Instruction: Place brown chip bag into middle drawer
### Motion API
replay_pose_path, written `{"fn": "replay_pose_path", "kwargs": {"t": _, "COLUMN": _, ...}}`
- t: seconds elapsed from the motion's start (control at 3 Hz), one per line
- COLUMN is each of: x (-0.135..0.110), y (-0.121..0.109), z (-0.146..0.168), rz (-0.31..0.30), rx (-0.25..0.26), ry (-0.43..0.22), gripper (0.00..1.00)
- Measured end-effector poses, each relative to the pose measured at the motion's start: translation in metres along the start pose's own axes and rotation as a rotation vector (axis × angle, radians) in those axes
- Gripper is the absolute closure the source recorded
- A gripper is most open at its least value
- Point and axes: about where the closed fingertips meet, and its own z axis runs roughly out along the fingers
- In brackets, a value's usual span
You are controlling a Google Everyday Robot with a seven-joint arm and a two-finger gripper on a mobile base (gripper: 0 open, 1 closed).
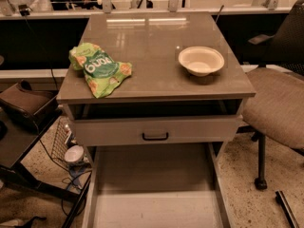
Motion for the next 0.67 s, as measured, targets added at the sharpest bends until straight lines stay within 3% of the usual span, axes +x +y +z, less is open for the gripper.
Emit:
{"fn": "replay_pose_path", "kwargs": {"t": 0.33, "x": 0.023, "y": 0.012, "z": 0.002, "rz": 0.081, "rx": -0.023, "ry": 0.02, "gripper": 1.0}}
{"fn": "replay_pose_path", "kwargs": {"t": 0.67, "x": 0.067, "y": 0.037, "z": 0.004, "rz": 0.164, "rx": -0.047, "ry": 0.053, "gripper": 1.0}}
